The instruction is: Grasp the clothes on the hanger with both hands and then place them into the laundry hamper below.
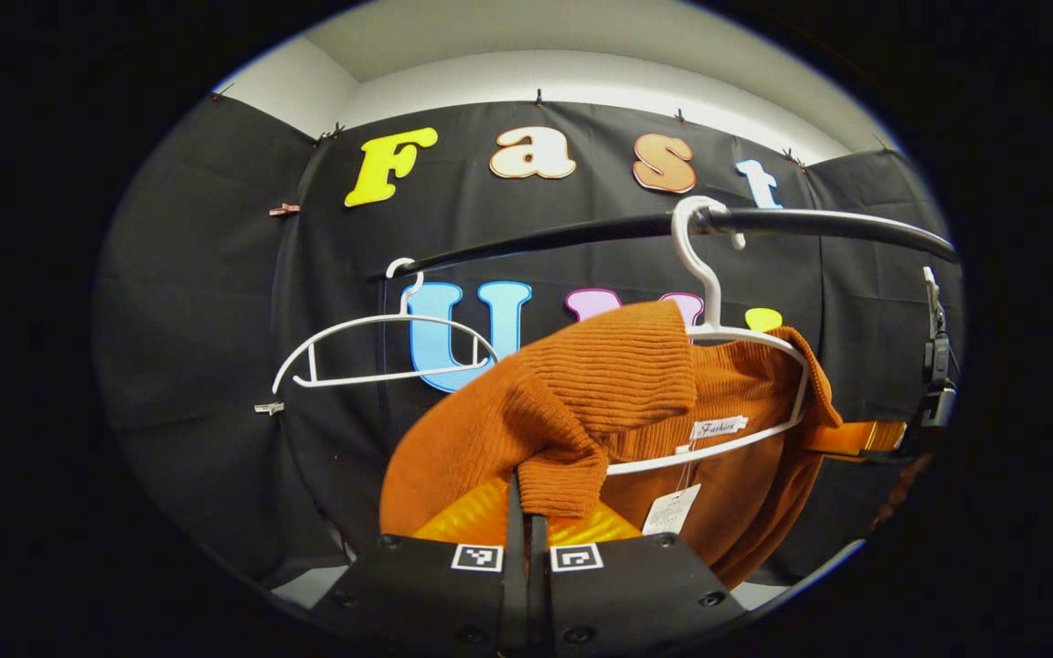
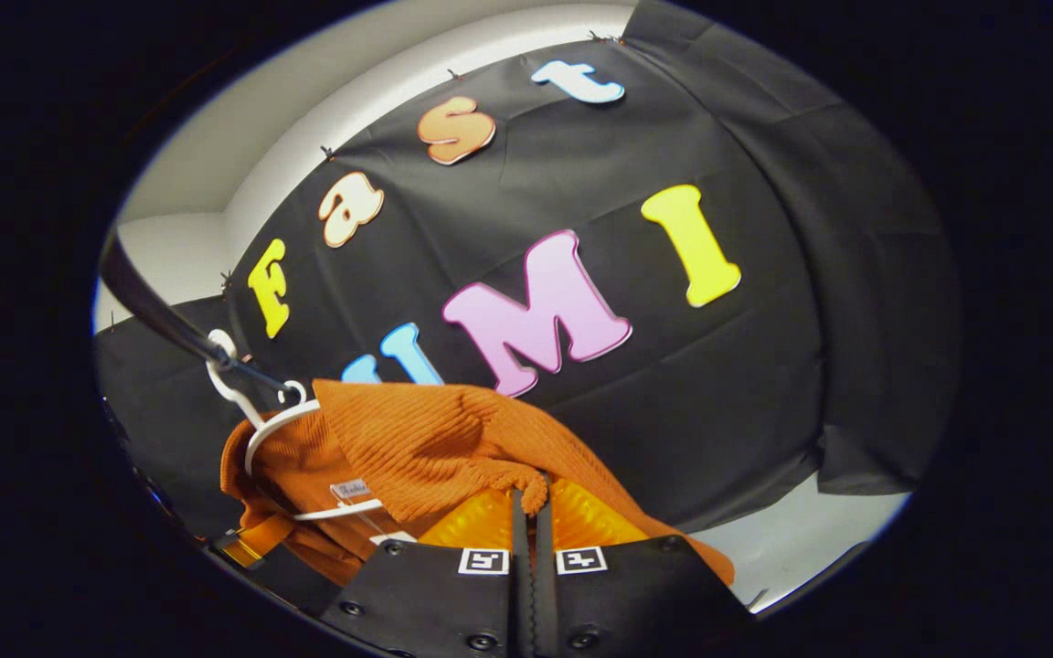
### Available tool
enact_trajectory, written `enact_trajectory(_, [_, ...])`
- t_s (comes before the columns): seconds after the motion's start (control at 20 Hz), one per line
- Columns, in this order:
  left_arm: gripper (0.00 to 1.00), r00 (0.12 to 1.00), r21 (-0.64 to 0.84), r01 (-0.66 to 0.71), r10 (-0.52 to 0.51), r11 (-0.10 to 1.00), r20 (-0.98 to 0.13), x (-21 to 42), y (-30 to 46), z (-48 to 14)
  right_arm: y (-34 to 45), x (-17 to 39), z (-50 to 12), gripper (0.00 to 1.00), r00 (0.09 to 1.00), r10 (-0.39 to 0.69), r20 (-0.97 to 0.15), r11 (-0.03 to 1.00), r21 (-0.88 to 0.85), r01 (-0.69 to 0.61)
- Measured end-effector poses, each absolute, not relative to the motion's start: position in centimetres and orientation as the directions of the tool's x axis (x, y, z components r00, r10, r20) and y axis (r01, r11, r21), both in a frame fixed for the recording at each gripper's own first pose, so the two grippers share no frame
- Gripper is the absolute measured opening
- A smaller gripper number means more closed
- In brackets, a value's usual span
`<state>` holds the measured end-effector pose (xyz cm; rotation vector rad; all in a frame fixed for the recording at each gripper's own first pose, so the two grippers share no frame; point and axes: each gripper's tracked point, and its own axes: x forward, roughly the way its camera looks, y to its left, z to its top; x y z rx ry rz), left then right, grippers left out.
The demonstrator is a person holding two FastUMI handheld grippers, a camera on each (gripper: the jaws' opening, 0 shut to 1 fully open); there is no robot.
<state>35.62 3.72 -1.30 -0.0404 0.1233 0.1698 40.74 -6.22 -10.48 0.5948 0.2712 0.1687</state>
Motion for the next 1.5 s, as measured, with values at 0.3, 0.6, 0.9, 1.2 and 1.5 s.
enact_trajectory(0.3, [0.05, 0.986, -0.069, -0.129, 0.121, 0.989, -0.113, 35.9, 4.5, 0.8, -12.3, 44.3, -9.6, 0.04, 0.99, 0.051, -0.128, 0.812, 0.583, 0.034])
enact_trajectory(0.6, [0.05, 0.981, -0.03, -0.088, 0.082, 0.996, -0.174, 34.9, 5.8, -1.9, -8.6, 42.4, -17.4, 0.04, 0.951, 0.136, -0.279, 0.814, 0.578, 0.054])
enact_trajectory(0.9, [0.04, 0.958, -0.046, -0.172, 0.156, 0.984, -0.239, 33.0, 8.8, -5.9, -1.7, 36.9, -21.2, 0.05, 0.89, 0.312, -0.332, 0.792, 0.609, -0.05])
enact_trajectory(1.2, [0.05, 0.92, 0.005, -0.172, 0.162, 0.985, -0.357, 31.4, 8.6, -14.2, 3.4, 34.0, -22.2, 0.04, 0.838, 0.426, -0.342, 0.778, 0.611, -0.146])
enact_trajectory(1.5, [0.05, 0.928, -0.072, -0.062, 0.031, 0.995, -0.372, 31.3, 3.3, -16.6, 8.1, 31.7, -21.1, 0.04, 0.782, 0.54, -0.311, 0.736, 0.624, -0.26])
